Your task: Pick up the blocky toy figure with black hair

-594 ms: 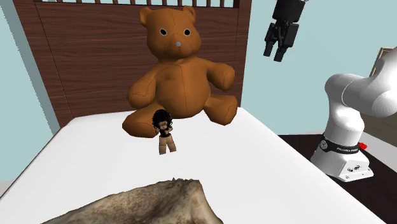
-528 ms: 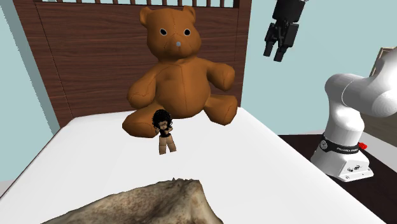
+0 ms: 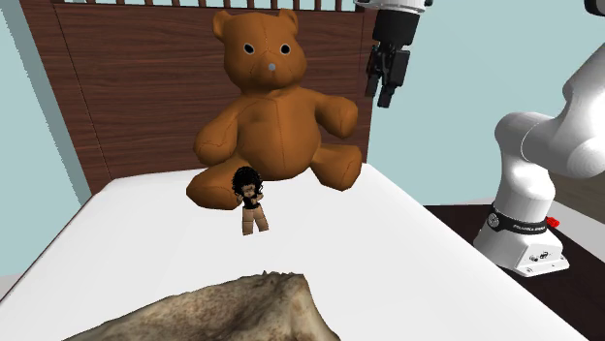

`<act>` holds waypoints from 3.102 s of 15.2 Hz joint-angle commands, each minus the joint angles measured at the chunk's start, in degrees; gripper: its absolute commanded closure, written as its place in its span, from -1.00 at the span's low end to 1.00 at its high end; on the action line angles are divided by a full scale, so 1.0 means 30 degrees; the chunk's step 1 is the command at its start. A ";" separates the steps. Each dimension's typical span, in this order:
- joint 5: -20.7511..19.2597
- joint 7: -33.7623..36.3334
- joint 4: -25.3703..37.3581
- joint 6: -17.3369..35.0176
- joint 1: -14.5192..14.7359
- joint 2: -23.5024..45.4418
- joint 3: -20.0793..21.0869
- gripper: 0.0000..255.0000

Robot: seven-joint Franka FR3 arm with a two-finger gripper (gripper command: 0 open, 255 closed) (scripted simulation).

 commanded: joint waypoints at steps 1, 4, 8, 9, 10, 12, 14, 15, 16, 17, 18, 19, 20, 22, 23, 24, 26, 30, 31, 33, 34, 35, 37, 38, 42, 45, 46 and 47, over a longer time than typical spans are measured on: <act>-0.0115 0.0089 0.0920 0.0541 0.0038 0.1679 0.0227 -1.00; -0.0358 0.0244 0.2560 0.0976 0.0091 0.4074 0.0558 -1.00; -0.0817 0.0491 0.5083 0.1212 0.0196 0.7279 0.0973 -1.00; -0.0954 0.0557 0.5777 0.1208 0.0234 0.8087 0.1068 -1.00; -0.1099 0.0624 0.6500 0.1180 0.0282 0.8898 0.1156 -1.00; -0.1409 0.0753 0.8033 0.1045 0.0400 1.0538 0.1316 -1.00; -0.1741 0.0869 0.9698 0.0802 0.0556 1.2207 0.1449 -1.00; -0.1911 0.0918 1.0586 0.0639 0.0652 1.3057 0.1503 -1.00; -0.2083 0.0960 1.1516 0.0447 0.0758 1.3920 0.1548 -1.00; -0.2256 0.0993 1.2494 0.0223 0.0875 1.4799 0.1586 -1.00; -0.2427 0.1015 1.3523 -0.0034 0.1006 1.5697 0.1614 -1.00; -0.2597 0.1025 1.4614 -0.0327 0.1152 1.6618 0.1630 -1.00; -0.2765 0.1021 1.5775 -0.0660 0.1308 1.7569 0.1641 -1.00; -0.2943 0.0994 1.7177 -0.1088 0.1509 1.8678 0.1629 -1.00; -0.2948 0.1024 1.6913 -0.0831 0.1501 1.8672 0.1620 -1.00; -0.2955 0.1055 1.6647 -0.0572 0.1489 1.8666 0.1616 -1.00; -0.2976 0.1118 1.6168 -0.0077 0.1468 1.8688 0.1607 -1.00; -0.3021 0.1233 1.5361 0.0794 0.1435 1.8759 0.1590 -1.00; -0.3022 0.1233 1.5367 0.0792 0.1436 1.8763 0.1589 -1.00; -0.3020 0.1236 1.5323 0.0811 0.1433 1.8738 0.1590 1.00; -0.3021 0.1237 1.5326 0.0812 0.1433 1.8742 0.1590 1.00; -0.3022 0.1242 1.5315 0.0821 0.1436 1.8742 0.1591 1.00; -0.3022 0.1240 1.5308 0.0828 0.1433 1.8741 0.1590 1.00; -0.3022 0.1236 1.5325 0.0816 0.1432 1.8745 0.1589 1.00; -0.3008 0.1201 1.5579 0.0553 0.1443 1.8735 0.1595 1.00; -0.2972 0.1105 1.6269 -0.0182 0.1472 1.8682 0.1609 1.00; -0.2961 0.1073 1.6513 -0.0432 0.1483 1.8674 0.1613 1.00; -0.2952 0.1042 1.6764 -0.0684 0.1494 1.8671 0.1617 1.00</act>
